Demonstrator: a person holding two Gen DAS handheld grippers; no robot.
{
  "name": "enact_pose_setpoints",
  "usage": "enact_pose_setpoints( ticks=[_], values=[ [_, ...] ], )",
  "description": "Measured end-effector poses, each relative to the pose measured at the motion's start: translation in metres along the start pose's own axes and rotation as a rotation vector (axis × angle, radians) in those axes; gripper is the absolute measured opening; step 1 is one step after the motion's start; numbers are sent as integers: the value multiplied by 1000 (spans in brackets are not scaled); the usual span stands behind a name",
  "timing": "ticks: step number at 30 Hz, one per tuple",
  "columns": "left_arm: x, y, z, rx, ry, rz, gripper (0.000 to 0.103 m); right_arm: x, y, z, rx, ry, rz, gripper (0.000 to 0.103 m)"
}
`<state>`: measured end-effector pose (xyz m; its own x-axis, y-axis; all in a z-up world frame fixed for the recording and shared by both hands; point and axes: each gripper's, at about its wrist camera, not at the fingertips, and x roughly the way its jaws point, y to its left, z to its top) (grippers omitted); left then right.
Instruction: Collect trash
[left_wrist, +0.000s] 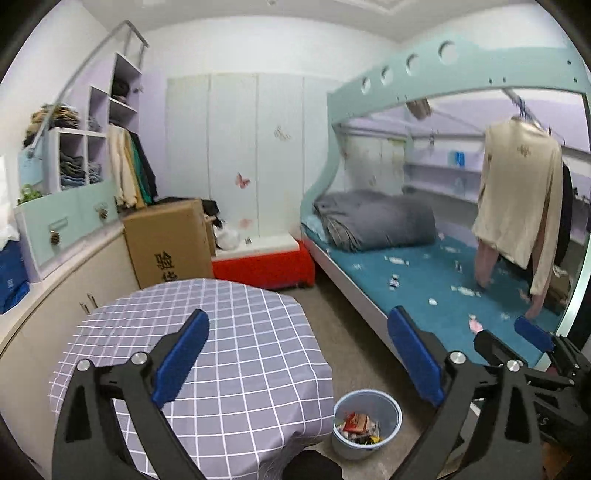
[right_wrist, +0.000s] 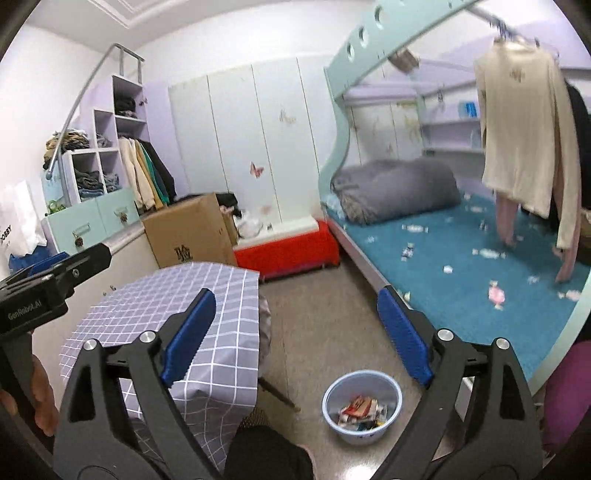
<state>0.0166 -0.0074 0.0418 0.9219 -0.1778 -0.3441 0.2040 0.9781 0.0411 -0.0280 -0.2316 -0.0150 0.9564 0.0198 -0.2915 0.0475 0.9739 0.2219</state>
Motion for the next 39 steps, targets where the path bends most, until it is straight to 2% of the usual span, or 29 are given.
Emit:
enact_pose_setpoints(
  ticks=[5,13,39],
  values=[
    [-15,-5,-4,13,-18,21,97,-19,6,-2,-45,-50,-19,92],
    [-27,-16,-10,49,-62,57,98,-29,4,-9,-54,-64,-25,92],
    [-22,-27,-19,76,-46,23,98,-31,4,-18,-37,-51,-36,93]
  ],
)
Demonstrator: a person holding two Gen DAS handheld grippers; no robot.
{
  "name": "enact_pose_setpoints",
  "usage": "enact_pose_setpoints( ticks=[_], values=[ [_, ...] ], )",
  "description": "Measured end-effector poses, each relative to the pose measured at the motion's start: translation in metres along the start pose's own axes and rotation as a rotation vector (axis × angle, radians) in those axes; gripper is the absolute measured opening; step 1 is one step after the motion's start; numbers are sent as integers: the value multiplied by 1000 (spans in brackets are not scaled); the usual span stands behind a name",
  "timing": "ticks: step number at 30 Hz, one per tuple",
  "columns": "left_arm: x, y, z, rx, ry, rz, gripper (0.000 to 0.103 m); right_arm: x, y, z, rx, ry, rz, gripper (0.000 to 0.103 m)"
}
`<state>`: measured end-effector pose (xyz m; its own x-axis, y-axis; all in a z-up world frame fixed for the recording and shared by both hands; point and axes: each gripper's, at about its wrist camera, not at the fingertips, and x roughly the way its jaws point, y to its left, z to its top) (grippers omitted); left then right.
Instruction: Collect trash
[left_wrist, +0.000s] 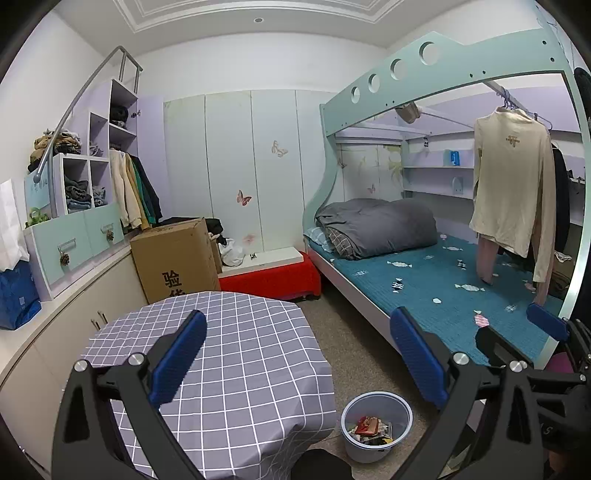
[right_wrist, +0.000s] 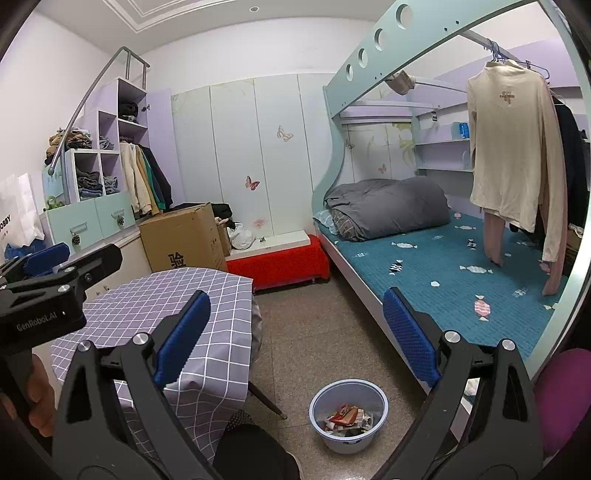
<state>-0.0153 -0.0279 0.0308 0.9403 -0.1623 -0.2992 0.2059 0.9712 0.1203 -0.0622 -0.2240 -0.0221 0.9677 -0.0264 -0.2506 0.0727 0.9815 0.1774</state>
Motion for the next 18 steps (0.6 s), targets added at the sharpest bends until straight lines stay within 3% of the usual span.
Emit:
enact_pose_setpoints(
  ticks=[18],
  values=[
    [-1,0,1,-3,-6,-13,98,2,-4,-1,7,6,6,93]
  ],
)
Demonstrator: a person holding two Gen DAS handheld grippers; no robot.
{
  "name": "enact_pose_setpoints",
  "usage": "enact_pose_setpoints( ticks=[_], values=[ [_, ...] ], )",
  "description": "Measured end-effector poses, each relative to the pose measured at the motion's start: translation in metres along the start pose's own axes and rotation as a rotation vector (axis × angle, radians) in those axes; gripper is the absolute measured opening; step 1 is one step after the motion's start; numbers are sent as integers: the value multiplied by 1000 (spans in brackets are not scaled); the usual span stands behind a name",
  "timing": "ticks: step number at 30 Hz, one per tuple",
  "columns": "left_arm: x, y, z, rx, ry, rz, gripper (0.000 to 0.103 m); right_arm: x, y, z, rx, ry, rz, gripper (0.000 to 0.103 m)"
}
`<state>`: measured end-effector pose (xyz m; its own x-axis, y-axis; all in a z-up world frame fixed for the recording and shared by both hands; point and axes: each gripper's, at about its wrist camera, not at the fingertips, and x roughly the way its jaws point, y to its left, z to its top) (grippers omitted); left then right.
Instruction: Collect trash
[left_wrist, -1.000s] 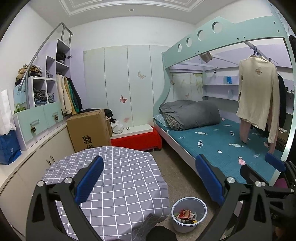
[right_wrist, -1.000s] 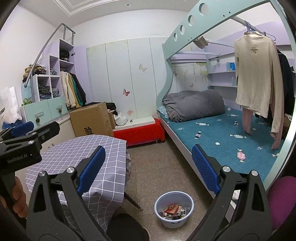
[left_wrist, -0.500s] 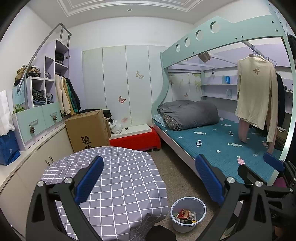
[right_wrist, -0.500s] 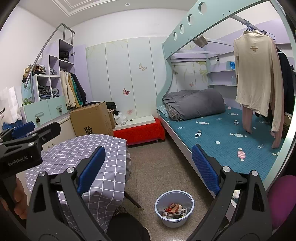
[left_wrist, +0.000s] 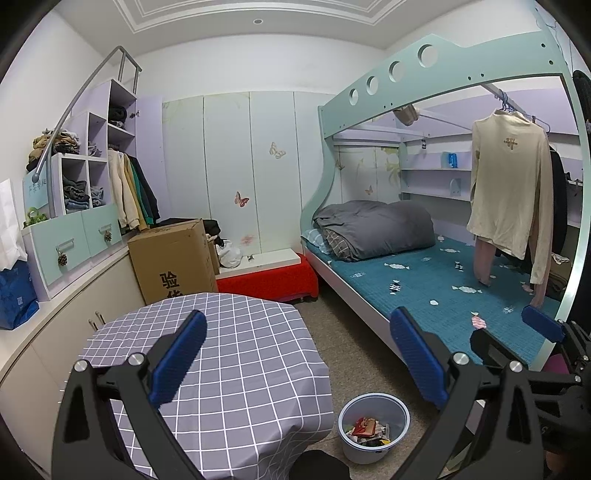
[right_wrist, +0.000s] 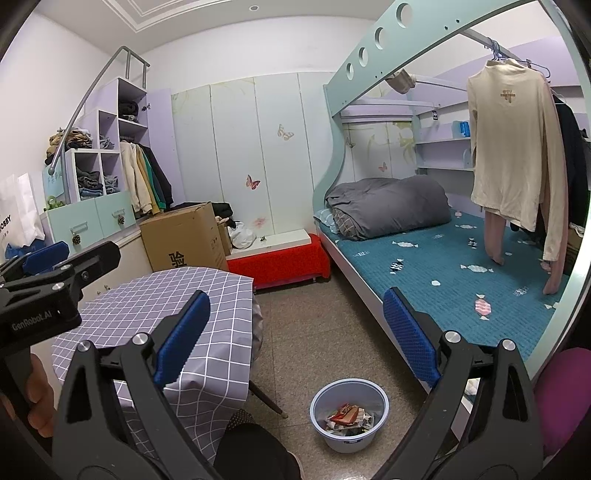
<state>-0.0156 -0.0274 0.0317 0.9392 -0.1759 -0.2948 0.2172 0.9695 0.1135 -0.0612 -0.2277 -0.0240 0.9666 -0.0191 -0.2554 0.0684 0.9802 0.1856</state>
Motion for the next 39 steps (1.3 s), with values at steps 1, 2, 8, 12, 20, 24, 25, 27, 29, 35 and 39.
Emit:
enact_pose_setpoints(
  ticks=[1,2,8,12,20,24,25,27,29,35,39],
  values=[
    [0,0,0,-1,0,1,98,0,0,0,1,-1,0,93],
    [0,0,0,0,-1,0,98,0,0,0,1,0,0,93],
    [0,0,0,1,-1,-1,98,0,0,1,1,-2,1,93],
    [-1,0,1,6,-2,-3,98,0,0,1,0,-2,-1,93],
    [0,-1,2,10,-3,-4,98,1,-2,0,0,3,0,93],
    [0,0,1,13,-2,-6,98,1,-3,1,0,3,2,93],
    [0,-1,1,13,-2,-6,98,1,-4,1,0,3,1,93],
    [0,0,1,13,-2,-7,98,1,-4,1,-1,1,1,93],
    [0,-1,1,13,-1,-7,98,1,-4,1,0,2,2,93],
    [0,-1,1,13,-2,-6,98,2,-5,0,0,7,1,93],
    [0,-1,1,13,-1,-6,98,1,-5,-1,1,7,0,93]
  ],
)
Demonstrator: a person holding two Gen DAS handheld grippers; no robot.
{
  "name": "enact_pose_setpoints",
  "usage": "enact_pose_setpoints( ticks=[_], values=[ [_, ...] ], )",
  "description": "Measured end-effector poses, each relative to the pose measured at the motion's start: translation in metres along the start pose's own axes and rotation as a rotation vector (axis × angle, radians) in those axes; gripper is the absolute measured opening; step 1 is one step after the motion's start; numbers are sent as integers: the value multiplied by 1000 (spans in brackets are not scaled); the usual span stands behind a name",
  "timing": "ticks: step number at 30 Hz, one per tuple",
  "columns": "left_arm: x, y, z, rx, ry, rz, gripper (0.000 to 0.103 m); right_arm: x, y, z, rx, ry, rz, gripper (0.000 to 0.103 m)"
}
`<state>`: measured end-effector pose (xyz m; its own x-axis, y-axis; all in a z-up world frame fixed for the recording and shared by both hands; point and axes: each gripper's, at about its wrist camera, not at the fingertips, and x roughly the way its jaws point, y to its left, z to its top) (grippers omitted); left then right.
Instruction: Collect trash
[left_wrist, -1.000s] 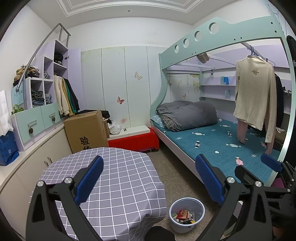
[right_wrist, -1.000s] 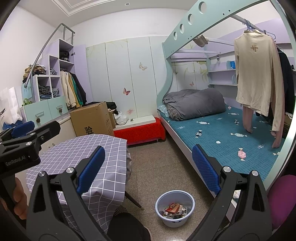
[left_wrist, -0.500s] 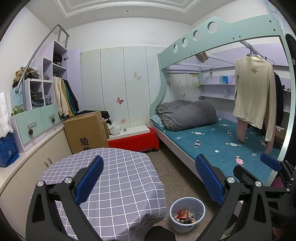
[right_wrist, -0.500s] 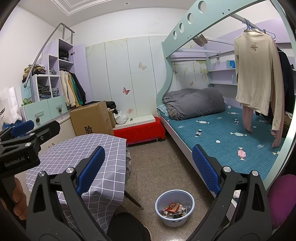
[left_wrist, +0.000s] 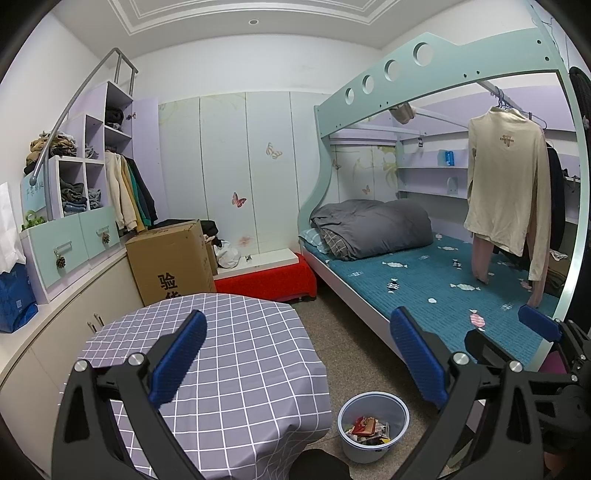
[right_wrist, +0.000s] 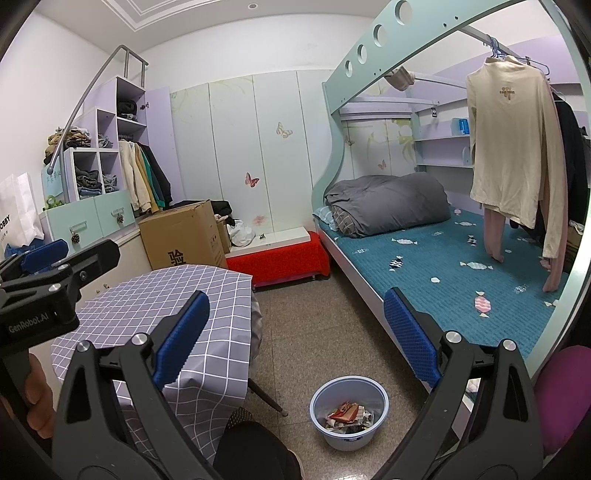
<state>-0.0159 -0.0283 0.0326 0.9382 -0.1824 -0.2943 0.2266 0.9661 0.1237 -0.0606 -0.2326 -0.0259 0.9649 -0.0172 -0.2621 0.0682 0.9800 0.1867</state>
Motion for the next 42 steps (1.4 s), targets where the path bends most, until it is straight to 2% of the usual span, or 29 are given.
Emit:
enact_pose_setpoints(
  ticks=[42],
  values=[
    [1,-1,-6,4,6,-5,98,3,-2,-8,9,13,1,93]
  ],
)
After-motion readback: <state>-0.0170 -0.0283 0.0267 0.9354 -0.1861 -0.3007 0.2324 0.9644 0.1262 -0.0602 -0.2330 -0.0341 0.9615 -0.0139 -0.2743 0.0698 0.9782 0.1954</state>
